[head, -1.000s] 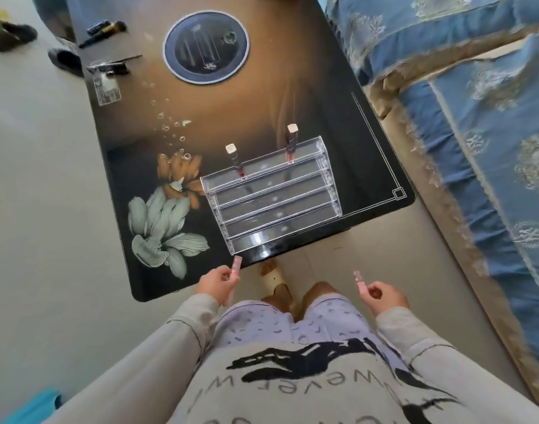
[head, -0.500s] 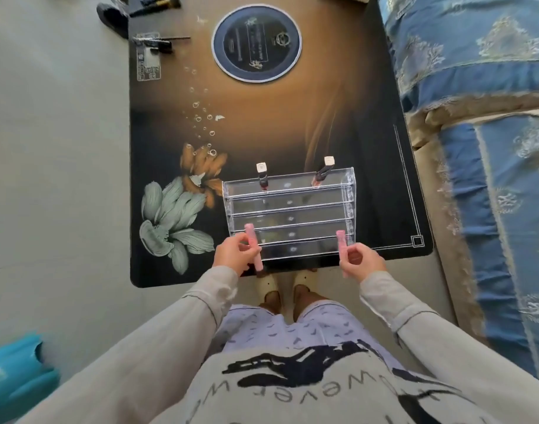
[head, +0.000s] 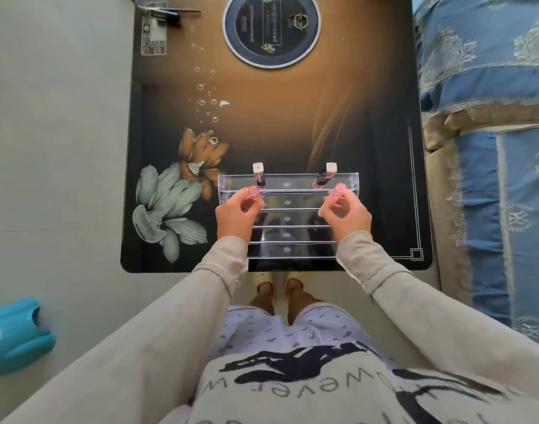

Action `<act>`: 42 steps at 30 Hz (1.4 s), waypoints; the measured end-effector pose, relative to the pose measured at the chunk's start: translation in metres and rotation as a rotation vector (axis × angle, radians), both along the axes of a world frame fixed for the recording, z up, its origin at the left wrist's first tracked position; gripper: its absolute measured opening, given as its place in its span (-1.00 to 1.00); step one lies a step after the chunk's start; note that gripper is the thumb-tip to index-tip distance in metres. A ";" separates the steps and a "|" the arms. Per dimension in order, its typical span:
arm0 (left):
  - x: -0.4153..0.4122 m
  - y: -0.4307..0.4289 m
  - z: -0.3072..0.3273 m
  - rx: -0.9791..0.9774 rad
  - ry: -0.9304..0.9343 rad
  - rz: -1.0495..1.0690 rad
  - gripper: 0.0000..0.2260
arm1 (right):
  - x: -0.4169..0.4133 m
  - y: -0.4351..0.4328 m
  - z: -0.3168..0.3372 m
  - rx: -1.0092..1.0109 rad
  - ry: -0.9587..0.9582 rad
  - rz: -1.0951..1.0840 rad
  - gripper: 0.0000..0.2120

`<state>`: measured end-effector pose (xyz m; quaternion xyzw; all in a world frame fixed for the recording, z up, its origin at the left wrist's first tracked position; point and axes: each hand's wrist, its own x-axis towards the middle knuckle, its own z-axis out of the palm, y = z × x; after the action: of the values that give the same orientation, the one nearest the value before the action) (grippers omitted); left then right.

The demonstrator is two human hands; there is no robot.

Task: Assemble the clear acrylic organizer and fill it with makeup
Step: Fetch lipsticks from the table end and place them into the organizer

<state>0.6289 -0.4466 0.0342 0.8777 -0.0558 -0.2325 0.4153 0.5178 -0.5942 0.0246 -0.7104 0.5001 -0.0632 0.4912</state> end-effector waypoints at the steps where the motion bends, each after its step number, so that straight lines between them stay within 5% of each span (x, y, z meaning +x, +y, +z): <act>1: 0.000 0.000 0.000 0.002 -0.005 -0.002 -0.84 | 0.001 0.002 -0.001 -0.015 -0.014 -0.006 -0.85; 15: 0.003 -0.004 -0.010 0.012 0.045 -0.033 -0.81 | 0.012 0.003 -0.010 -0.179 0.016 0.099 -0.89; 25: 0.004 -0.006 -0.004 0.116 0.085 -0.207 -0.79 | 0.016 -0.002 -0.012 -0.193 0.177 0.330 -0.81; 42: 0.009 -0.003 -0.008 0.156 0.009 -0.324 -0.80 | 0.015 -0.005 -0.009 -0.176 0.232 0.423 -0.79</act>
<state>0.6376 -0.4499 0.0264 0.8858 -0.1765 -0.3038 0.3031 0.5327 -0.5991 0.0158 -0.8417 0.3861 0.0795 0.3690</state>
